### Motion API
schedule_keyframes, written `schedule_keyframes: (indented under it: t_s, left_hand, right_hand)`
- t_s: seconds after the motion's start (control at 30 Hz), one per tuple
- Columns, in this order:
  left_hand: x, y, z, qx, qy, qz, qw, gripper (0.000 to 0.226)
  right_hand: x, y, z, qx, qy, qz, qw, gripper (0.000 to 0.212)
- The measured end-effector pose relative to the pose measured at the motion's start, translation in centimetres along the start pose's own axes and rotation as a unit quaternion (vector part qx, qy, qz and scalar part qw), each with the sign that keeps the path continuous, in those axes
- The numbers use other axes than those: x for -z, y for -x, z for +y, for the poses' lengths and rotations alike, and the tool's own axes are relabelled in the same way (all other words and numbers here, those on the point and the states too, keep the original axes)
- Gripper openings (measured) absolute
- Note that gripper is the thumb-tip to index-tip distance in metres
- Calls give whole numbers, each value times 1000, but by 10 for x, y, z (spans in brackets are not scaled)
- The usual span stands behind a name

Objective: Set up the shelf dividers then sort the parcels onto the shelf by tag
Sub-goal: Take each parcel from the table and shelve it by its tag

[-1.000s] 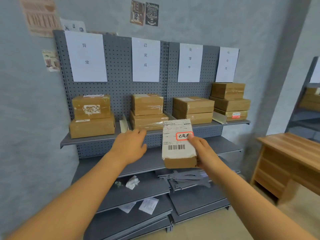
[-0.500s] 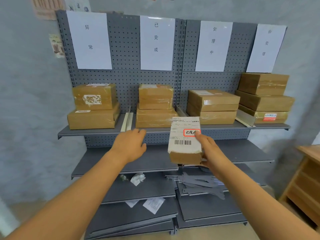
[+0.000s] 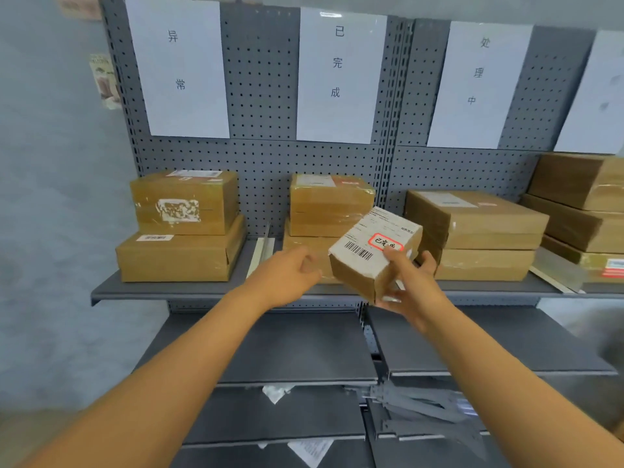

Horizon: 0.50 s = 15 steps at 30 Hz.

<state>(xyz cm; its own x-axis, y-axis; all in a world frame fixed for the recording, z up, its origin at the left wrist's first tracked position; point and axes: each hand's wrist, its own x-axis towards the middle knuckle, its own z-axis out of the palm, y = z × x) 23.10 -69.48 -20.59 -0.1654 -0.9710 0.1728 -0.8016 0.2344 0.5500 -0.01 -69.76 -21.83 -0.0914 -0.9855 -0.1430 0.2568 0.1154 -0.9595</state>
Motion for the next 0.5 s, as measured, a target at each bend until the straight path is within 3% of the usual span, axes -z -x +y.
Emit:
schedule_keyframes:
  t_s: [0.17,0.27,0.37,0.5]
  left_hand:
    - [-2,-56,-3,0,86,-41,995,37]
    - [-5,-79,-12,17,83,-46,995,45]
    - [-5,-102,-19,24,71,-45,996,49]
    - [-11,-128,-23,54,78,-39,995,51]
  right_hand:
    - [-26,-54,-5,-14,-49,-15,999,109]
    - [-35,-78,-4,-24,-62,-18,998,102]
    - [-41,-99,-5,-41,1,-13,999,92]
    - [-40,-121,-11,-68,98,-8,993,94]
